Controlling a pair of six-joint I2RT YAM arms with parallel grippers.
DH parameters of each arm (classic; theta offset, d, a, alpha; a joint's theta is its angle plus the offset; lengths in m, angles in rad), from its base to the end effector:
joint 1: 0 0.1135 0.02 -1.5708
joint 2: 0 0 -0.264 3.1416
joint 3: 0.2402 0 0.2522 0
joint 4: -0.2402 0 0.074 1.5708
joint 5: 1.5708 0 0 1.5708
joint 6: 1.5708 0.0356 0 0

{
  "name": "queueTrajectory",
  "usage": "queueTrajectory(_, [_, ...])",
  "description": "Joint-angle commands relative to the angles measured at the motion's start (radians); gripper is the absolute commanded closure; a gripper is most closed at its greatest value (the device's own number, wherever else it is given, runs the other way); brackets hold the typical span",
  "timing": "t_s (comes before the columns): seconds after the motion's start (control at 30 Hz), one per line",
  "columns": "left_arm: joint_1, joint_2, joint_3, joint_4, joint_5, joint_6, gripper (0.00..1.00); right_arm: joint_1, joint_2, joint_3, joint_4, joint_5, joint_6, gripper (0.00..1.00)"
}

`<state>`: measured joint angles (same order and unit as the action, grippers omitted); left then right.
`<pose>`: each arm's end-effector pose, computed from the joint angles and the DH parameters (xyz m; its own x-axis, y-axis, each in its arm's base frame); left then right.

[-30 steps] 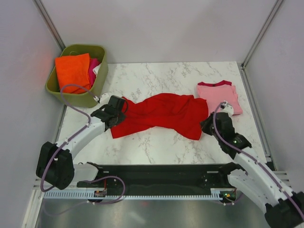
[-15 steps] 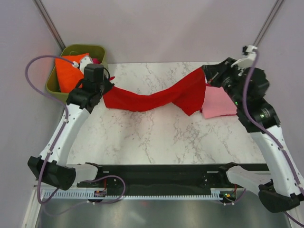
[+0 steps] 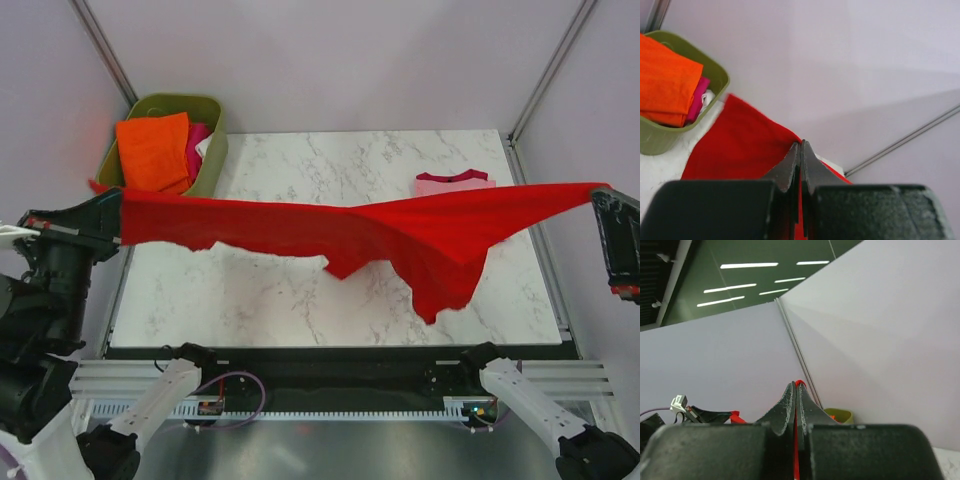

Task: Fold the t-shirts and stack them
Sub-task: Flatten the tshirt out

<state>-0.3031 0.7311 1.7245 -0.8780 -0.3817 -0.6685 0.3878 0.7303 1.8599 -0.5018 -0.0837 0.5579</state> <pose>0.0166 0.0087 0.5401 0.1334 -0.6444 -0.7530 0.0084 0.7605 -0.6493 -0.0360 -0.0115 0.6010 0.2286 0.6633 -0.7126 -0.6607 0.6433 0.3868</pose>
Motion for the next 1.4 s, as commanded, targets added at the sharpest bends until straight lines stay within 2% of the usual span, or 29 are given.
queueTrajectory(0.0, [0.004,0.048,0.047,-0.096,0.001,0.017,0.98,-0.004,-0.003,0.027,-0.012,0.005,0.013,1.00])
queueTrajectory(0.17, [0.004,0.146,0.098,-0.085,-0.014,0.012,0.98,-0.001,0.064,0.019,-0.011,0.114,0.000,1.00])
queueTrajectory(0.33, [0.004,0.357,0.077,-0.024,-0.051,0.018,0.98,0.003,0.256,0.009,0.006,0.203,0.000,1.00])
queueTrajectory(0.57, [0.030,0.604,-0.020,0.134,-0.016,-0.032,0.98,-0.018,0.562,-0.047,0.043,0.265,0.053,1.00])
queueTrajectory(0.67, [0.061,0.691,0.041,0.186,0.018,-0.033,0.98,-0.116,0.689,0.000,0.095,0.090,0.085,1.00])
queueTrajectory(0.7, [0.071,0.753,0.078,0.186,0.029,-0.029,0.98,-0.177,0.725,0.033,0.104,-0.023,0.100,1.00])
queueTrajectory(0.77, [0.117,0.806,0.214,0.189,0.105,-0.032,0.98,-0.231,0.824,0.178,0.105,-0.118,0.134,1.00])
queueTrajectory(0.8, [0.136,0.861,0.325,0.194,0.195,-0.031,0.98,-0.281,0.851,0.233,0.103,-0.196,0.149,1.00])
queueTrajectory(0.87, [0.169,0.910,0.456,0.200,0.256,-0.017,0.98,-0.326,0.912,0.396,0.105,-0.240,0.189,1.00])
queueTrajectory(0.9, [0.174,0.950,0.587,0.200,0.277,-0.011,0.98,-0.367,0.928,0.450,0.118,-0.255,0.232,1.00])
queueTrajectory(0.97, [0.183,0.978,0.699,0.209,0.277,0.009,0.98,-0.414,0.958,0.552,0.167,-0.312,0.295,1.00])
queueTrajectory(1.03, [0.186,0.958,0.736,0.234,0.242,0.014,0.98,-0.467,0.956,0.527,0.326,-0.381,0.417,1.00])
queueTrajectory(1.1, [0.188,0.911,0.672,0.327,0.205,0.021,0.98,-0.498,0.946,0.492,0.447,-0.416,0.485,1.00])
queueTrajectory(1.13, [0.188,0.881,0.562,0.374,0.196,0.027,0.98,-0.501,0.945,0.475,0.468,-0.432,0.516,1.00])
queueTrajectory(1.2, [0.188,0.800,0.439,0.488,0.187,0.035,0.98,-0.504,0.937,0.400,0.494,-0.473,0.520,1.00])
queueTrajectory(1.23, [0.188,0.780,0.318,0.520,0.191,0.035,0.98,-0.504,0.926,0.357,0.537,-0.484,0.530,1.00])
queueTrajectory(1.27, [0.188,0.751,0.263,0.546,0.198,0.037,0.98,-0.504,0.894,0.235,0.567,-0.496,0.539,1.00])
queueTrajectory(1.33, [0.188,0.734,0.118,0.593,0.227,0.030,0.98,-0.503,0.859,0.100,0.678,-0.525,0.554,1.00])
queueTrajectory(1.37, [0.188,0.722,0.071,0.606,0.239,0.023,0.98,-0.503,0.819,-0.033,0.710,-0.533,0.566,1.00])
